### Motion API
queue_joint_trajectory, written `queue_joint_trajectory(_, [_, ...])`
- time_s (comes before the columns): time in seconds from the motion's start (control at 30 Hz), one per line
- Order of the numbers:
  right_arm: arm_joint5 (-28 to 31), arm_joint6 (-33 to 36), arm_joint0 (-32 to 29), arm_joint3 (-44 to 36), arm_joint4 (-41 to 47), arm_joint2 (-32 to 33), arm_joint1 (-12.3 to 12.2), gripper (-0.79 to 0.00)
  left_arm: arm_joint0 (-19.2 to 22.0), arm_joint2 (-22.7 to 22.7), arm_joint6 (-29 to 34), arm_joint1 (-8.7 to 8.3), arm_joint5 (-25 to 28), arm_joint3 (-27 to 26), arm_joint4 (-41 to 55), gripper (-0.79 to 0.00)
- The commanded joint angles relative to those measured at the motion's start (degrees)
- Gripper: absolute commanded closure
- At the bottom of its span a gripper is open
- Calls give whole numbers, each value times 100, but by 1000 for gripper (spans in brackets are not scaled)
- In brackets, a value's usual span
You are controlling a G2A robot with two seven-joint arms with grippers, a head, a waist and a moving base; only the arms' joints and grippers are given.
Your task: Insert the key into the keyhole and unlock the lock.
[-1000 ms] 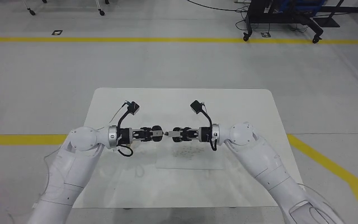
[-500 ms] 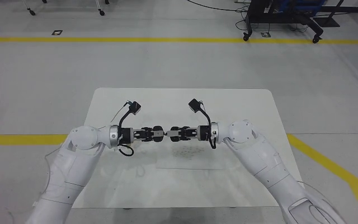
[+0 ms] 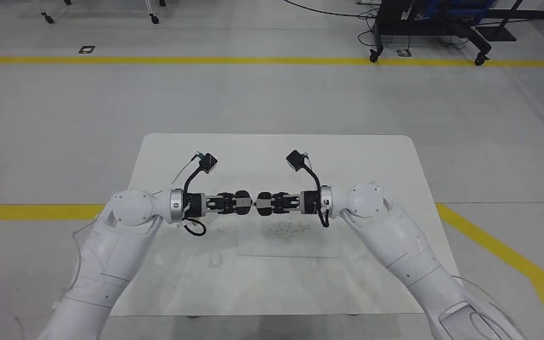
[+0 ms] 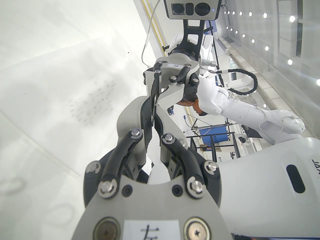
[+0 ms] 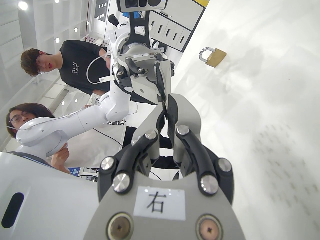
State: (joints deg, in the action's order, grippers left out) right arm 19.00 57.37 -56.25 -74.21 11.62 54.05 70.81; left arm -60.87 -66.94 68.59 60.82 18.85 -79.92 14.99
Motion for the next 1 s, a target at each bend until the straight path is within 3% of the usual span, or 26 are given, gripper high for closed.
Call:
queue_joint_trajectory(0.0, [-17,1,-12,-20,-11,10,-6,0,2,-1,-7,-3,24,23,30,0])
queue_joint_trajectory(0.03, [-10,4,-19,-34,-4,14,-8,0,-2,-8,-20,-3,37,32,84,0])
queue_joint_trajectory(0.1, [17,1,-31,-58,33,29,-11,0,-10,-33,-56,-8,87,35,130,-785])
queue_joint_trajectory(0.23, [109,-109,-65,-83,80,103,-22,0,-93,-199,-291,-37,244,-7,172,-785])
queue_joint_trajectory(0.4, [473,-381,-275,-104,271,490,-98,0,-486,-788,-600,-168,562,-307,-72,-785])
queue_joint_trajectory(0.67, [1011,-747,-837,-427,526,1186,-251,0,-1832,-2289,-1038,-438,1121,-1165,-680,-785])
queue_joint_trajectory(0.77, [1059,-802,-945,-557,505,1259,-272,0,-2246,-2763,-1432,-488,1185,-1258,-1029,-785])
queue_joint_trajectory(0.97, [1079,-861,-1020,-674,536,1266,-278,0,-2562,-2771,-2315,-470,853,-1383,-1900,-785])
